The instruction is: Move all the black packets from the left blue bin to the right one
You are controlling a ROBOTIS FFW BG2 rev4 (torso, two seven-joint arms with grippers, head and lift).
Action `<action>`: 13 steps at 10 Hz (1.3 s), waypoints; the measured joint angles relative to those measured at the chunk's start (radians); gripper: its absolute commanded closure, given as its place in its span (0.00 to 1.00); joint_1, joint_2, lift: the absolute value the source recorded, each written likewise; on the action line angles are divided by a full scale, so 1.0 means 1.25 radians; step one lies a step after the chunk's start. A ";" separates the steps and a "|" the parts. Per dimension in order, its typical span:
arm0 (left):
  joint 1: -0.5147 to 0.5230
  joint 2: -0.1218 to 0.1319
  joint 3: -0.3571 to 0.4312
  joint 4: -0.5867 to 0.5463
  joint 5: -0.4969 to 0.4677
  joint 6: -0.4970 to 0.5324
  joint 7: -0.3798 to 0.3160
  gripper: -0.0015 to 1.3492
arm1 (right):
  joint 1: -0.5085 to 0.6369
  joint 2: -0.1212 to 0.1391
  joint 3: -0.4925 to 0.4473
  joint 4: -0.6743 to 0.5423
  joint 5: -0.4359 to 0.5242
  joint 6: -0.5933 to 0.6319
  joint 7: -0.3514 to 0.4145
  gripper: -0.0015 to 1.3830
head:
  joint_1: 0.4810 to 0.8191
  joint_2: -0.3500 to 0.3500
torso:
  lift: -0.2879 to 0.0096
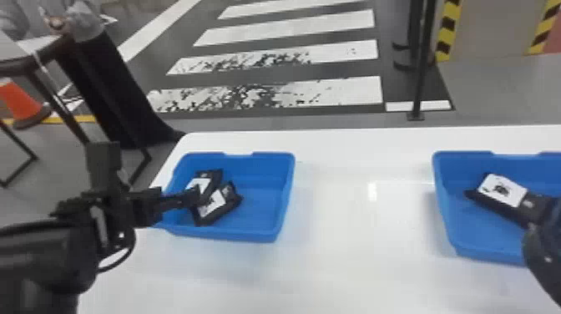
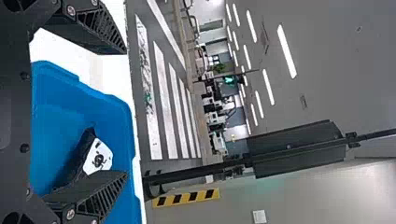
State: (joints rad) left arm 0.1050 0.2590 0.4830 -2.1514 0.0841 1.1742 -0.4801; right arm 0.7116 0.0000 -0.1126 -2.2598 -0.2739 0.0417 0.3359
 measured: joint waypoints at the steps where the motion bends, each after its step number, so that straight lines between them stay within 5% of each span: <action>1: -0.030 0.005 -0.015 0.045 -0.012 0.026 0.000 0.15 | 0.000 0.000 0.001 0.001 -0.004 0.003 0.000 0.09 | 0.63 0.92 | 0.35; 9: -0.222 0.017 -0.125 0.272 -0.042 0.209 0.028 0.16 | -0.006 0.000 0.010 0.017 -0.039 0.031 0.005 0.09 | 0.63 0.87 | 0.35; 10: -0.234 0.017 -0.131 0.297 -0.041 0.216 0.032 0.22 | -0.006 0.000 0.010 0.020 -0.045 0.033 0.006 0.09 | 0.63 0.87 | 0.35; 12: -0.263 0.017 -0.138 0.352 -0.040 0.204 0.035 0.61 | -0.008 0.000 0.010 0.022 -0.051 0.035 0.006 0.09 | 0.63 0.86 | 0.35; 13: -0.275 0.017 -0.140 0.376 -0.038 0.200 0.037 0.61 | -0.008 0.000 0.010 0.023 -0.055 0.037 0.007 0.09 | 0.63 0.86 | 0.35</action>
State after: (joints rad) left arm -0.2392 0.2805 0.3085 -1.6812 0.0361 1.4242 -0.4339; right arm 0.7019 0.0000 -0.0998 -2.2305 -0.3430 0.0874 0.3441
